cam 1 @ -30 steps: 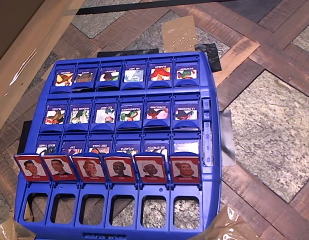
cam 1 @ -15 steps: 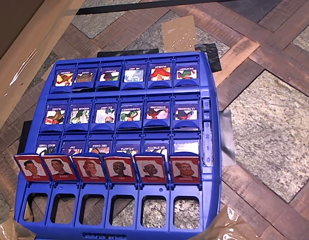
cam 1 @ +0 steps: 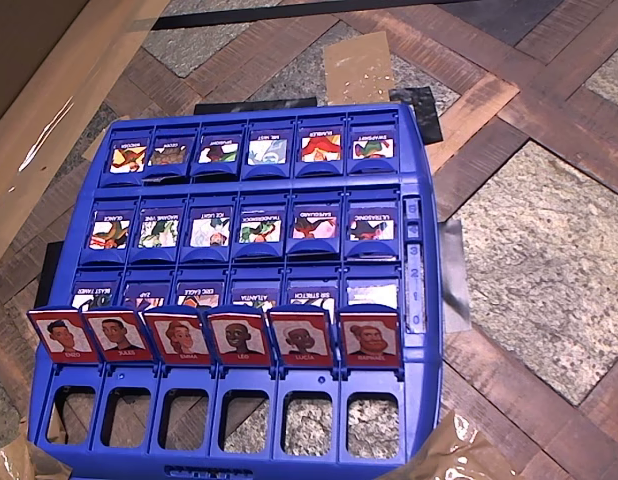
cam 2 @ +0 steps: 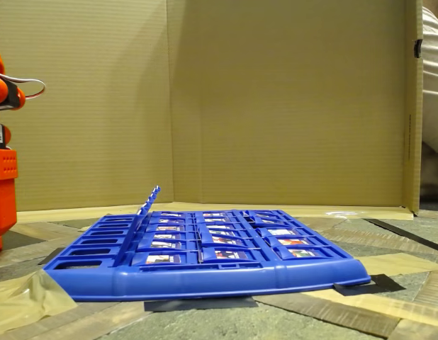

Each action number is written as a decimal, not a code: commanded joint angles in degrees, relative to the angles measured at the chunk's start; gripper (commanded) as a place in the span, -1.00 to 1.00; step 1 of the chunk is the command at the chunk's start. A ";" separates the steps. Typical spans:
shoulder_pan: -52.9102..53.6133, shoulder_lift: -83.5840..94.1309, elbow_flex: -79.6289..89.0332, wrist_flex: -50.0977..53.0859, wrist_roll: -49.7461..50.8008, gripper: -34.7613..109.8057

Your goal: Flip A3.

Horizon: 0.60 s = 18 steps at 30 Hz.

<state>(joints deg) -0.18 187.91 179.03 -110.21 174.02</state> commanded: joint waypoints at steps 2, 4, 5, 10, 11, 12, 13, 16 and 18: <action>0.44 0.09 0.09 -0.18 -0.44 -0.52; 0.44 0.09 0.09 -0.18 -0.44 -0.52; 0.44 0.09 0.09 -0.18 -0.44 -0.52; 0.35 0.09 0.09 -0.18 -0.44 -0.52; 0.35 0.09 0.09 -0.18 -0.44 -0.52; 0.35 0.09 0.09 -0.18 -0.44 -0.52; 0.35 0.09 0.09 -0.18 -0.35 -0.52; 0.35 0.18 0.09 -0.18 -0.35 -0.52; 0.35 0.18 0.09 -0.26 -0.09 -0.52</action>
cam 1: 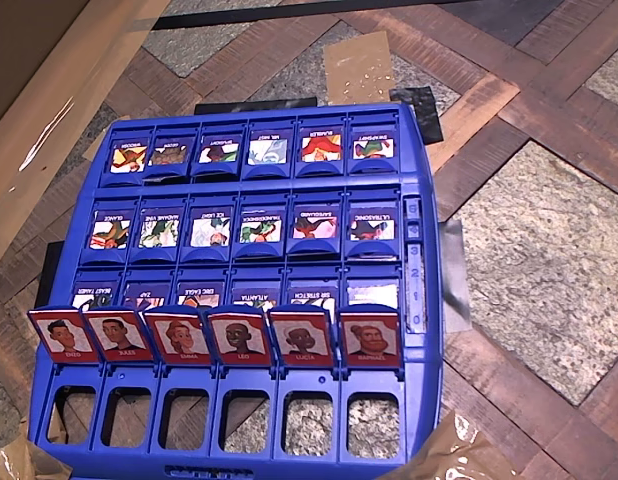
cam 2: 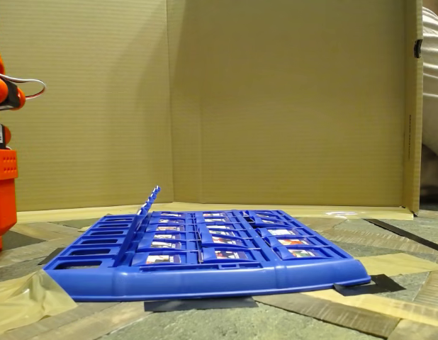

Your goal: Flip A3.

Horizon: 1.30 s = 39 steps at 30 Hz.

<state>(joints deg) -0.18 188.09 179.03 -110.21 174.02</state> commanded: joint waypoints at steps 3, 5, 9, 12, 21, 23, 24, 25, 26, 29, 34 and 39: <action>0.18 -0.09 -0.18 -0.18 0.26 -0.52; -0.18 -0.26 -0.62 0.26 0.53 -0.52; -0.44 -0.88 -2.90 5.62 0.70 -0.52; -0.79 -2.90 -5.80 11.69 0.70 -0.52; -0.35 -12.30 -16.00 29.09 0.53 -0.52; 0.18 -15.56 -18.28 31.03 0.53 -0.52; 0.53 -16.88 -19.34 32.43 0.53 -0.52; 0.79 -18.19 -20.39 34.01 0.44 -0.52; 0.97 -19.34 -21.36 35.77 0.35 -0.52; 1.49 -22.59 -24.17 42.10 -0.18 -0.52; 2.99 -27.25 -27.51 55.99 -0.35 -0.52; 4.83 -31.38 -30.67 69.52 -0.53 -0.52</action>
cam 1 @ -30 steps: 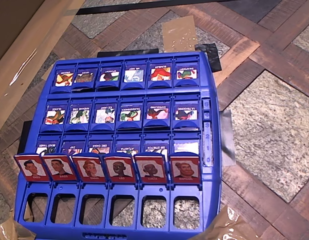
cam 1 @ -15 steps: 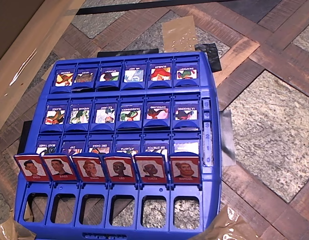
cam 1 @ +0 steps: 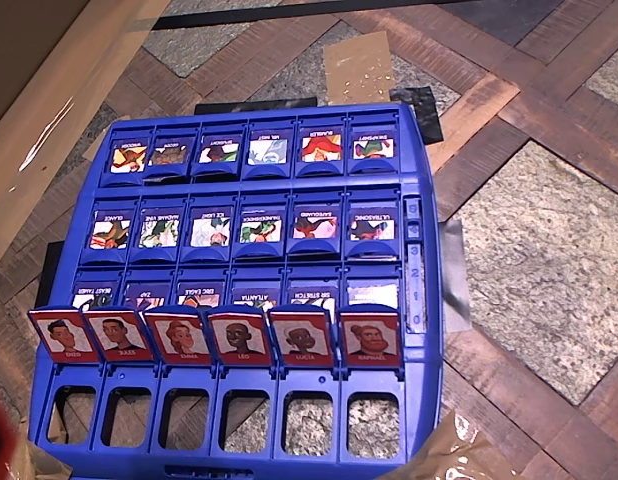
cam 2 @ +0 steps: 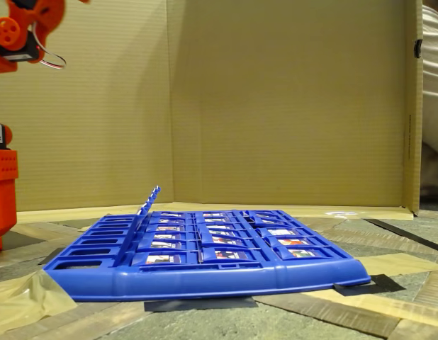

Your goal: Flip A3.

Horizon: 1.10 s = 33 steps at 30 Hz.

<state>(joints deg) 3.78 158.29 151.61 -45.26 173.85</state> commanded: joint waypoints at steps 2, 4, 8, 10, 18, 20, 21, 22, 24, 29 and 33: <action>1.58 -3.34 -4.48 9.76 -0.53 -0.52; 2.11 -5.10 -5.71 15.12 -0.62 -0.52; 3.08 -9.23 -8.70 26.72 -1.93 -0.52; 3.34 -11.34 -10.55 32.43 -2.55 -0.52; 3.96 -20.13 -17.84 58.45 -2.72 -0.52; 4.13 -22.41 -19.07 63.63 -2.64 -0.52; 4.22 -23.38 -19.34 65.30 -2.46 -0.52; 4.39 -24.35 -19.60 67.15 -2.46 -0.52; 4.39 -25.93 -19.69 69.26 -2.37 -0.52; 3.96 -29.62 -21.27 75.23 -2.46 -0.52; 3.34 -33.22 -24.35 83.67 -2.46 -0.52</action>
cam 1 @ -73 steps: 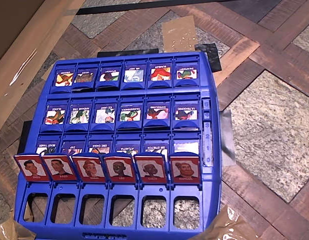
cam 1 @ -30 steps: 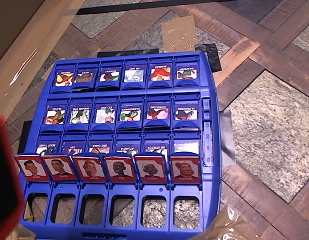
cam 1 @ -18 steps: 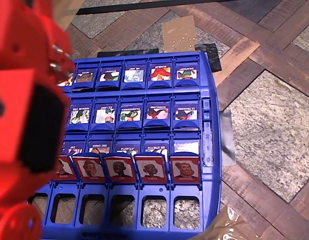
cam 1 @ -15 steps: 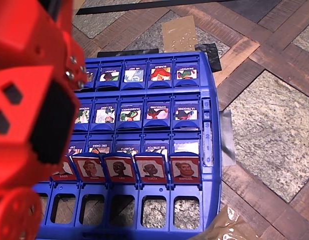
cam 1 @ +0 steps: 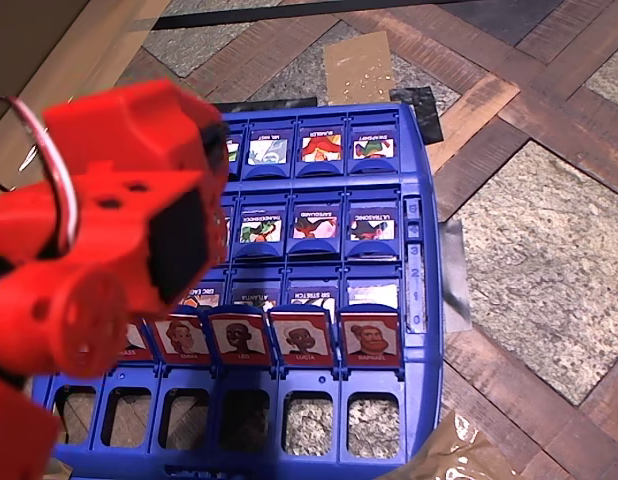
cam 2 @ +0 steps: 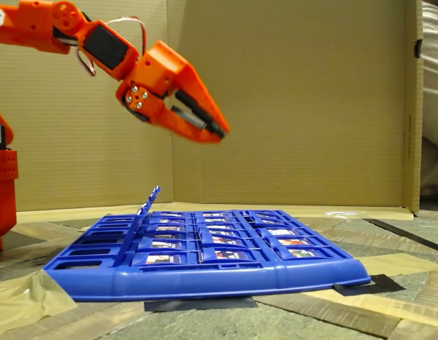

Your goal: Flip A3.

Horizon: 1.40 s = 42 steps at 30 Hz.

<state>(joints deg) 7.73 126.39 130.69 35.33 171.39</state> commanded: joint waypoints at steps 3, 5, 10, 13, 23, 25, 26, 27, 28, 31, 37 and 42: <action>-0.79 -3.52 -3.60 5.89 0.09 -0.52; -0.88 -4.57 -3.60 7.56 0.09 -0.52; -0.70 -7.03 -4.31 8.79 -0.44 -0.52; -0.88 -8.35 -4.83 9.93 -0.35 -0.52; -0.53 -12.04 -5.89 15.38 -1.58 -0.52; -0.35 -12.22 -6.24 16.70 -2.20 -0.52; -0.26 -12.39 -6.59 17.58 -2.46 -0.52; -0.18 -12.57 -6.94 18.54 -2.99 -0.52; -0.18 -12.74 -7.38 19.69 -3.25 -0.52; -0.18 -13.10 -7.91 21.62 -3.60 -0.52; 0.44 -13.18 -8.26 24.17 -5.54 -0.52; 0.70 -13.36 -8.53 27.25 -6.86 -0.52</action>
<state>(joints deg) 8.09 113.20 123.57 61.44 165.06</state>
